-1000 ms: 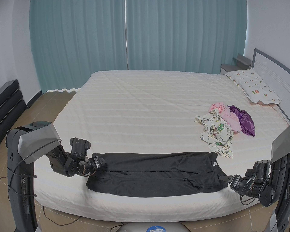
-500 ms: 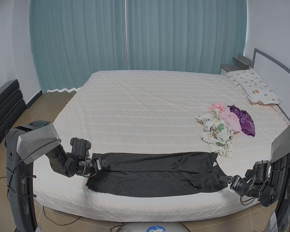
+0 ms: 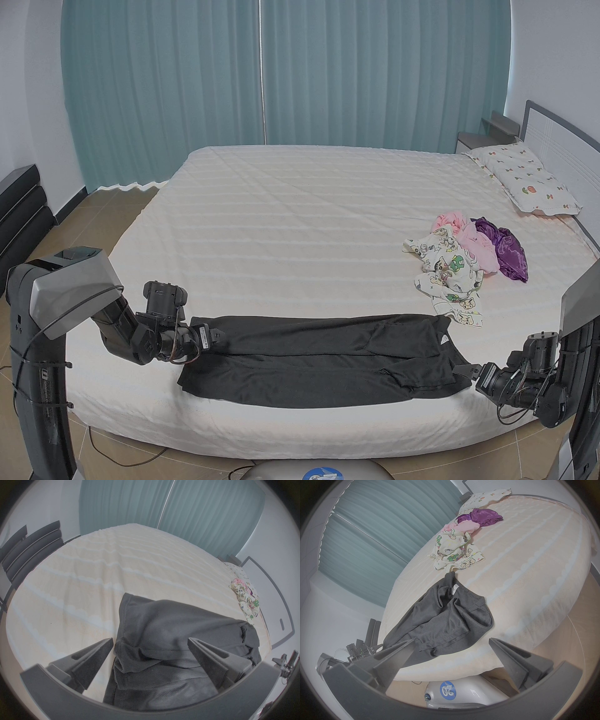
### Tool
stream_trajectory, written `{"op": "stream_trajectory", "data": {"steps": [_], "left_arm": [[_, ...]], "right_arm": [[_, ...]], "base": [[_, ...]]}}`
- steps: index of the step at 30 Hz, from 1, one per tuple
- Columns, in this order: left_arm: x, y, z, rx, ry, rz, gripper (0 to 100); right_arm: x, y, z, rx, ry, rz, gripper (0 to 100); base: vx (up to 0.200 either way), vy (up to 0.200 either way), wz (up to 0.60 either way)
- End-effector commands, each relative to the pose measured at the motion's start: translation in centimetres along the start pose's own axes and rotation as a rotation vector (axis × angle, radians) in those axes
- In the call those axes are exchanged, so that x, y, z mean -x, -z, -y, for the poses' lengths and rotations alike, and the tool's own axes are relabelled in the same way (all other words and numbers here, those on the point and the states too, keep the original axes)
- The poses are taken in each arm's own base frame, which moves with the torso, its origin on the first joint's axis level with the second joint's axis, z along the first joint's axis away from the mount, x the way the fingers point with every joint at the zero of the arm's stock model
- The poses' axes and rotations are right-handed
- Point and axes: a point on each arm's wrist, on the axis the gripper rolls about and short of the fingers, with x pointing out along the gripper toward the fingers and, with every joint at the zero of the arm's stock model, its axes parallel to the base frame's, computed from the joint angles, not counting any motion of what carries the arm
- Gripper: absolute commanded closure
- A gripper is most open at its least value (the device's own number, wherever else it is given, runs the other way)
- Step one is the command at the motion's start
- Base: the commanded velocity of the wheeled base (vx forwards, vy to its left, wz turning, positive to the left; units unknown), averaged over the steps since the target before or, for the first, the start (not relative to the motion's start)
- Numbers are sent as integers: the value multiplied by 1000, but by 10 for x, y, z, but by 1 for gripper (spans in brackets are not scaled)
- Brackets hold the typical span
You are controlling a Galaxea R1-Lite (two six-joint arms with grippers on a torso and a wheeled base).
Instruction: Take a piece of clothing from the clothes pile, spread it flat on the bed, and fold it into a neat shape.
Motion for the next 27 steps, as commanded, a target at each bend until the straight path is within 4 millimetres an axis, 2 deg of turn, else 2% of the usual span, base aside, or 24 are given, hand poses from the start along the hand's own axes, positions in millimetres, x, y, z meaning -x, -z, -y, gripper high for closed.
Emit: {"op": "stream_trajectory", "data": {"steps": [1, 14, 15, 27], "left_arm": [[-13, 12, -6, -13, -5, -44, 0], [-20, 14, -4, -25, 53, -32, 0], [-20, 14, -4, -25, 53, -32, 100], [-18, 11, -6, -26, 41, -19, 100]], "right_arm": [[3, 2, 1, 0, 1, -4, 0], [2, 2, 1, -1, 1, -6, 0], [2, 2, 1, -1, 1, -6, 0], [3, 1, 2, -7, 3, -3, 0]], "base": [[0, 0, 0], [0, 0, 0], [0, 0, 0], [0, 0, 0]]}}
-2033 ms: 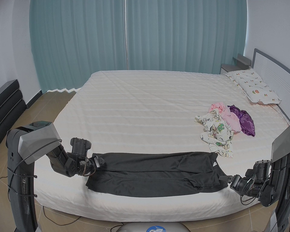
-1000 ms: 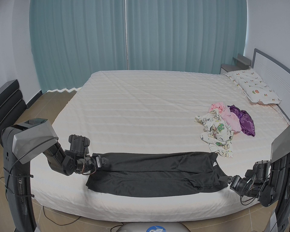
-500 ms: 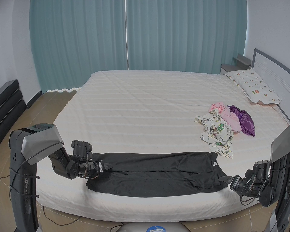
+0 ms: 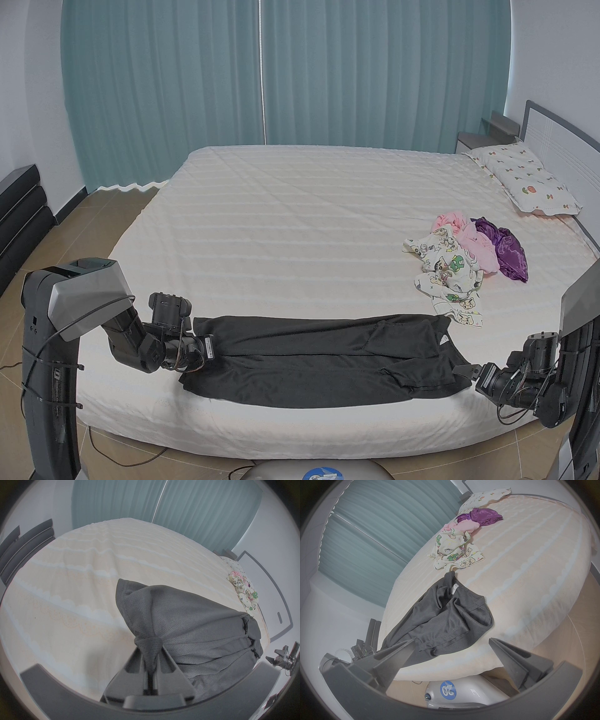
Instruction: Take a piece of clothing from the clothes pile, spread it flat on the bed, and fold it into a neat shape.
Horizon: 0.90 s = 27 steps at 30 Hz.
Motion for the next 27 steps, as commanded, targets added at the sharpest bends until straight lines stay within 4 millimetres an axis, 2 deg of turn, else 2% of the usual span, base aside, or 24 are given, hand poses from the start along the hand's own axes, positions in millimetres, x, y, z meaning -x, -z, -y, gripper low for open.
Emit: {"op": "stream_trajectory", "data": {"steps": [1, 23, 27], "left_arm": [[1, -2, 0, -1, -4, 9, 100], [10, -12, 3, -1, -60, 65, 100], [14, -19, 6, 0, -51, 91, 100]], "right_arm": [[3, 2, 1, -2, 2, -2, 0], [3, 1, 0, -1, 0, 0, 0], [3, 1, 0, -1, 0, 0, 0]], "base": [[0, 0, 0], [0, 0, 0], [0, 0, 0]]}}
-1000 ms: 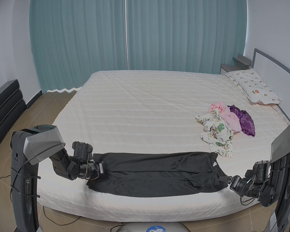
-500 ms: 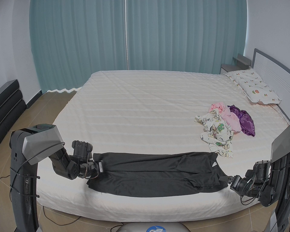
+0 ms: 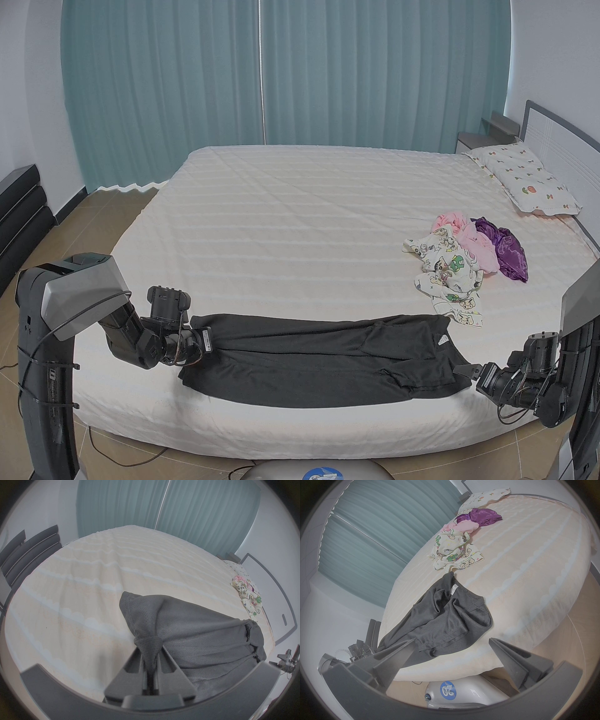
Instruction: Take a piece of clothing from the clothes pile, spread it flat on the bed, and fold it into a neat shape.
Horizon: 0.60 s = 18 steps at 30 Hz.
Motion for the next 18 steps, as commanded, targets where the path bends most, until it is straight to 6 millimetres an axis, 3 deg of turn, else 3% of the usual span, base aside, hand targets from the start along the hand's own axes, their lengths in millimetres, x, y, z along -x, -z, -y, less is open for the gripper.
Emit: {"op": "stream_trajectory", "data": {"steps": [1, 16, 18], "left_arm": [[6, -7, 3, 0, 10, 25, 100], [12, -6, 10, -9, -41, 45, 100], [12, -6, 11, -13, -39, 46, 100]], "right_arm": [[3, 2, 0, 0, -1, 0, 0], [3, 2, 0, 0, -2, -1, 0], [3, 2, 0, 0, -2, -1, 0]], "base": [[0, 0, 0], [0, 0, 0], [0, -200, 0]]}}
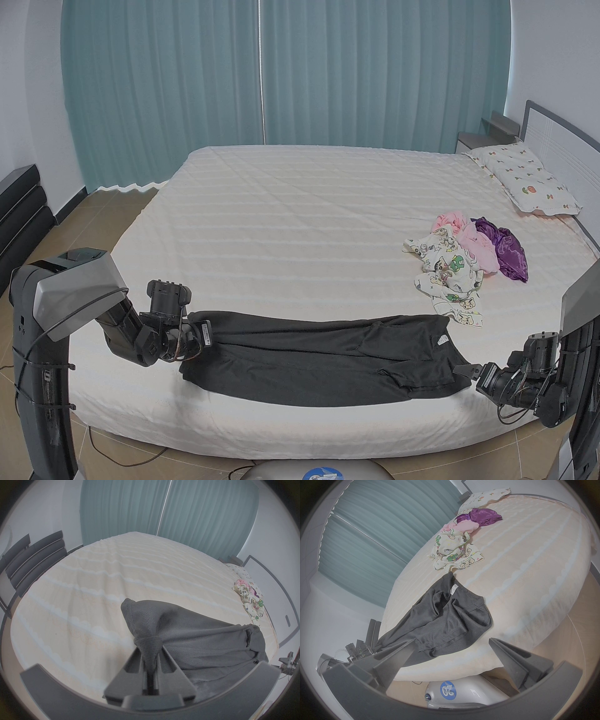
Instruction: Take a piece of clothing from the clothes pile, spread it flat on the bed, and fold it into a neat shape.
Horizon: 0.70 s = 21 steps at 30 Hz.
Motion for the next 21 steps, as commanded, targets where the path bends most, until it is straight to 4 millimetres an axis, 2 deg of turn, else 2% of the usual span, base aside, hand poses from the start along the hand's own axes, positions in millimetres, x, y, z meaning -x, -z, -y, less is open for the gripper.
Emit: {"op": "stream_trajectory", "data": {"steps": [1, 13, 21], "left_arm": [[3, -1, 3, -5, 5, 8, 100], [14, -8, 13, -19, 0, 42, 100], [16, -4, 16, -30, 4, 33, 100]], "right_arm": [[3, 2, 0, 0, -1, 0, 0], [3, 1, 0, 1, -2, 1, 0], [3, 1, 0, 1, -2, 1, 0]], "base": [[0, -200, 0], [0, -200, 0], [0, 0, 0]]}}
